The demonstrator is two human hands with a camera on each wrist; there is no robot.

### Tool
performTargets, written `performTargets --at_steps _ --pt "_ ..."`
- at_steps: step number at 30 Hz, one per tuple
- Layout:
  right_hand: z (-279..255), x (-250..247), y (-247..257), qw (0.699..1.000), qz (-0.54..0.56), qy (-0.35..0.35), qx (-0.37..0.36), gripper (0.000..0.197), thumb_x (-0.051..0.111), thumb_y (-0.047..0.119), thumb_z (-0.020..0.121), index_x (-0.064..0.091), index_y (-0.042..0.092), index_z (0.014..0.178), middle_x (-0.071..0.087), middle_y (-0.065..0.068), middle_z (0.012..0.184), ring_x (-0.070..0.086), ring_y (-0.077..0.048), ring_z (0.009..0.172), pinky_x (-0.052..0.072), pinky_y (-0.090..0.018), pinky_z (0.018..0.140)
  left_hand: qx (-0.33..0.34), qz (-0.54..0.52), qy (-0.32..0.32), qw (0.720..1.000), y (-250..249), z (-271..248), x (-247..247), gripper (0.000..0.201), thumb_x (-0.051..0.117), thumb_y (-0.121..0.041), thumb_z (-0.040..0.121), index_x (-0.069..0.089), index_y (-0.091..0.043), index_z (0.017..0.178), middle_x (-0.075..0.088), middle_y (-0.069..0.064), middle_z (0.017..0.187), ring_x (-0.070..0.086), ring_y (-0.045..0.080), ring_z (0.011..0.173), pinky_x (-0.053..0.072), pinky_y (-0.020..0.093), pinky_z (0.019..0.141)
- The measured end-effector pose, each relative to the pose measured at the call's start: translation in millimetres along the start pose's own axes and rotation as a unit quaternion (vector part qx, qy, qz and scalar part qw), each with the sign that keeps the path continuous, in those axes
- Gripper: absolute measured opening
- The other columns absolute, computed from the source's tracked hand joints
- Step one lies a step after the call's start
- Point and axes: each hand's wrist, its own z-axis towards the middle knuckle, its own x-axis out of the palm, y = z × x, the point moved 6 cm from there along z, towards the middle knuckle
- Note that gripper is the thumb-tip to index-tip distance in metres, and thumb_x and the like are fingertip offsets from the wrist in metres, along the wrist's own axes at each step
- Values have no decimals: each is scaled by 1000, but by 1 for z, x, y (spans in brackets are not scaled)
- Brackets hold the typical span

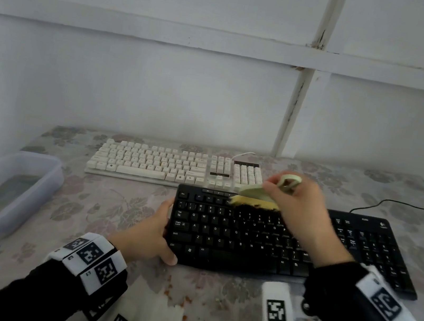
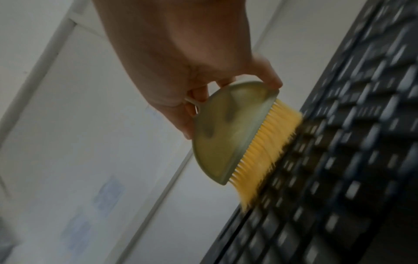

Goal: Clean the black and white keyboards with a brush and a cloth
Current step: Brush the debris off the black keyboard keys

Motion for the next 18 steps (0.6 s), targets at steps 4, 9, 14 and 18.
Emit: performTargets --at_steps 4,9,14,18 --pt "4 -36 -10 997 19 -71 4 12 65 14 87 66 18 76 66 -6 78 59 -20 75 48 -33 74 -7 2 -1 1000 -1 -1 0 128 76 5 51 3 -44 145 57 -3 125 56 21 117 45 46 102" --pt "-1 1 23 998 56 -7 -32 6 64 17 88 67 15 84 66 -1 81 58 -10 72 47 -20 67 -13 4 -5 1000 -1 -1 0 129 75 10 56 0 -45 145 61 0 121 57 22 115 45 44 102" --pt "2 23 10 1000 -13 11 -18 8 63 25 89 64 18 85 61 5 75 50 -8 63 42 -26 60 -6 -11 -2 1000 -1 0 1 131 76 4 47 3 -46 144 58 -3 123 56 21 117 45 45 102" --pt "2 -26 -18 999 -13 -29 31 10 63 21 89 64 15 81 60 -1 68 47 -12 57 38 -20 48 -7 -13 -6 1000 0 0 0 129 76 2 47 4 -50 140 58 -3 124 55 21 118 43 45 104"
